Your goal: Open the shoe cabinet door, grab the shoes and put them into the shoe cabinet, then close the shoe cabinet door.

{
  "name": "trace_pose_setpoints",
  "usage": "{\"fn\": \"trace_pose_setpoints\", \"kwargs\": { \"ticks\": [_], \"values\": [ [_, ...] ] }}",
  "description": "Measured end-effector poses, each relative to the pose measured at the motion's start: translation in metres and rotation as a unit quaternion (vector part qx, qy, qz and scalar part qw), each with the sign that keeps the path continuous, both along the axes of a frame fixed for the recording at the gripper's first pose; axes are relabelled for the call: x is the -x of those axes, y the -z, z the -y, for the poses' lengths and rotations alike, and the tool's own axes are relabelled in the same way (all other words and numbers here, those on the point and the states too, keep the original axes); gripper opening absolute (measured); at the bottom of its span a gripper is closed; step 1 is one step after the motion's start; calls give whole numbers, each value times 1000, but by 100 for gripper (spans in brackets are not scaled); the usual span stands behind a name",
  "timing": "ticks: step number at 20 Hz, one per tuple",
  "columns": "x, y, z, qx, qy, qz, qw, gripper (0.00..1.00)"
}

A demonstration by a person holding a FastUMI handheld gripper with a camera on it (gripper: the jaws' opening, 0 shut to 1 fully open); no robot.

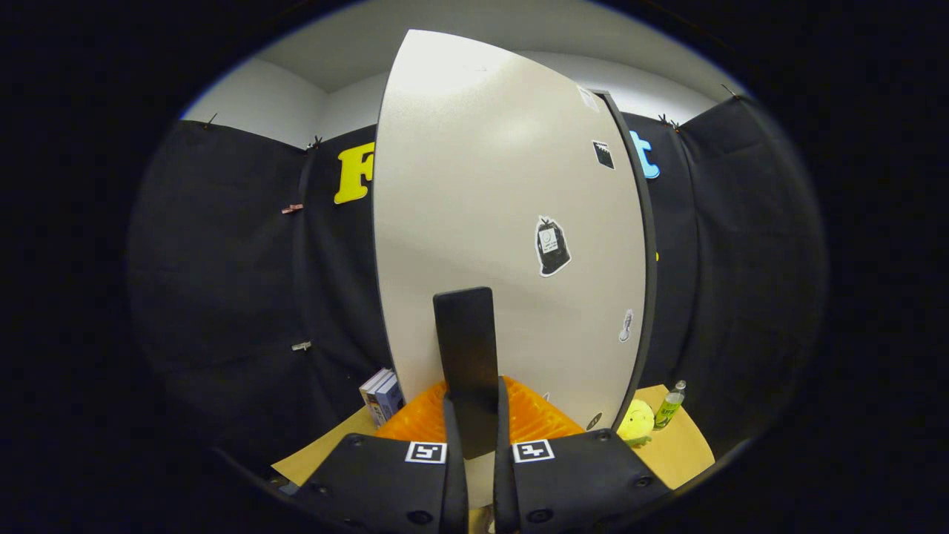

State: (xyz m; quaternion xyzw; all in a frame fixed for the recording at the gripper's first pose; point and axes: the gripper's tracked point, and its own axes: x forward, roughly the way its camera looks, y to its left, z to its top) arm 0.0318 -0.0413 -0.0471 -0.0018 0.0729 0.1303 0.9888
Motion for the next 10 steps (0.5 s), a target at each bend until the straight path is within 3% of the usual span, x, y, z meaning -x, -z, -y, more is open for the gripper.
{"fn": "trace_pose_setpoints", "kwargs": {
  "ticks": [10],
  "values": [
    [34, -10, 67, -6, 3, -11, 1000, 18]
  ]
}}
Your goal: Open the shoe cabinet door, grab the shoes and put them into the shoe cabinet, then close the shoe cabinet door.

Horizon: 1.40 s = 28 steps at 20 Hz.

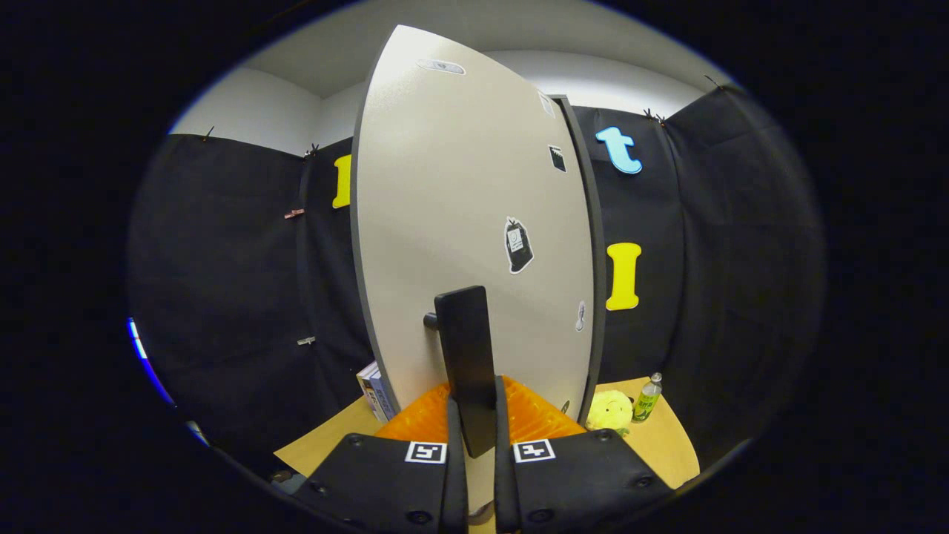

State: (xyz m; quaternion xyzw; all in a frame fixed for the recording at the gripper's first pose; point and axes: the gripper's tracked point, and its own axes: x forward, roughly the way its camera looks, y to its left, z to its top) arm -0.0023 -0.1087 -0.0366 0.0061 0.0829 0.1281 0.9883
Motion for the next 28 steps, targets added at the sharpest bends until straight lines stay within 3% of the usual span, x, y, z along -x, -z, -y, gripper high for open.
{"fn": "trace_pose_setpoints", "kwargs": {
  "ticks": [1, 9, 11, 14, 17, 22, 28],
  "values": [
    [2, -1, 7, -2, 4, 1, 1000, 22],
    [27, -8, 76, 14, 82, 2, 997, 21],
    [41, -21, 106, 29, 125, 22, 991, 55],
    [58, -43, 143, 25, 174, 54, 983, 58],
    [66, -46, 144, 39, 189, 78, 978, 84],
    [63, -29, 131, 43, 195, 56, 978, 81],
    [41, 11, 69, 38, 175, 35, 983, 81]
  ]
}}
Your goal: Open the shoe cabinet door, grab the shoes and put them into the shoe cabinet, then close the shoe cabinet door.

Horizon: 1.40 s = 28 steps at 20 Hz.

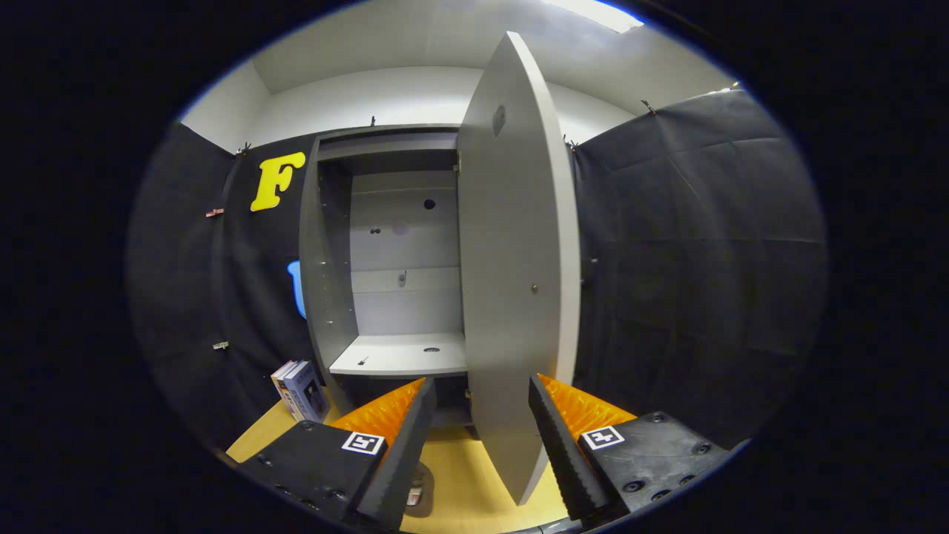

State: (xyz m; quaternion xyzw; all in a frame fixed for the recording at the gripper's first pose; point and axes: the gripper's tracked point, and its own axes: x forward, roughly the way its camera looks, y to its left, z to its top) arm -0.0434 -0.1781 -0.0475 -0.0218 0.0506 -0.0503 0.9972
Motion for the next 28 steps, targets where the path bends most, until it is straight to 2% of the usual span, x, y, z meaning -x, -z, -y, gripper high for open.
{"fn": "trace_pose_setpoints", "kwargs": {
  "ticks": [3, 5, 10, 12, 14, 18, 22, 28],
  "values": [
    [-11, 34, -37, -4, -23, -11, 1000, 81],
    [-18, 62, -61, -6, -44, -14, 999, 86],
    [-31, 148, -94, -13, -55, -52, 997, 86],
    [-33, 192, -101, -19, -61, -85, 994, 86],
    [-30, 245, -108, -28, -67, -144, 987, 86],
    [-19, 327, -101, -61, -47, -222, 972, 86],
    [-18, 389, -96, -44, -34, -263, 963, 83],
    [-28, 438, -94, -20, -33, -304, 952, 84]
  ]
}}
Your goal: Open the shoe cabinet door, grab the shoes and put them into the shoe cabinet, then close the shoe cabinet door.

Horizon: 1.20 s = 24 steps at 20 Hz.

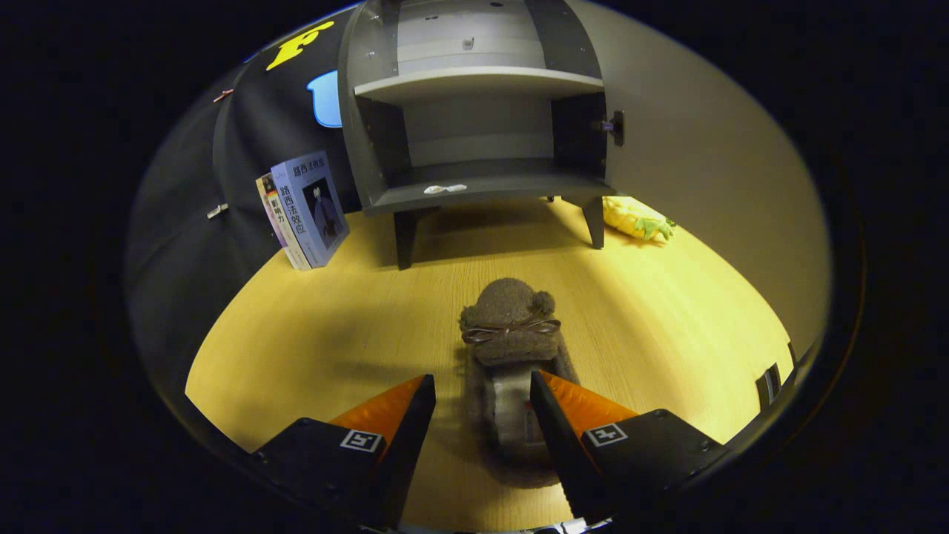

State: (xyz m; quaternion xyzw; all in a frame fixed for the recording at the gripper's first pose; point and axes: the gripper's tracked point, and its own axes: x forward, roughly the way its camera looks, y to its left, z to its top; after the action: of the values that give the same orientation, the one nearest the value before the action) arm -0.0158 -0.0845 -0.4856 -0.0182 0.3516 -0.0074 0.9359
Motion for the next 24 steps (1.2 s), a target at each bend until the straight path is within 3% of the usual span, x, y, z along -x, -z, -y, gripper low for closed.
{"fn": "trace_pose_setpoints", "kwargs": {
  "ticks": [4, 7, 12, 14, 17, 19, 20, 21, 24],
  "values": [
    [-13, 23, 0, 26, -9, -18, 999, 79],
    [-26, 30, 5, 35, -3, -22, 999, 62],
    [-42, 41, 13, 77, -9, -28, 997, 62],
    [-48, 45, 16, 78, -7, -23, 997, 36],
    [-50, 42, 11, 67, -12, -17, 998, 39],
    [-46, 40, 10, 74, -17, -26, 997, 12],
    [-50, 43, 10, 77, -19, -27, 996, 12],
    [-47, 41, 10, 79, -21, -29, 996, 5],
    [-44, 30, 11, 69, -14, -33, 997, 5]
  ]
}}
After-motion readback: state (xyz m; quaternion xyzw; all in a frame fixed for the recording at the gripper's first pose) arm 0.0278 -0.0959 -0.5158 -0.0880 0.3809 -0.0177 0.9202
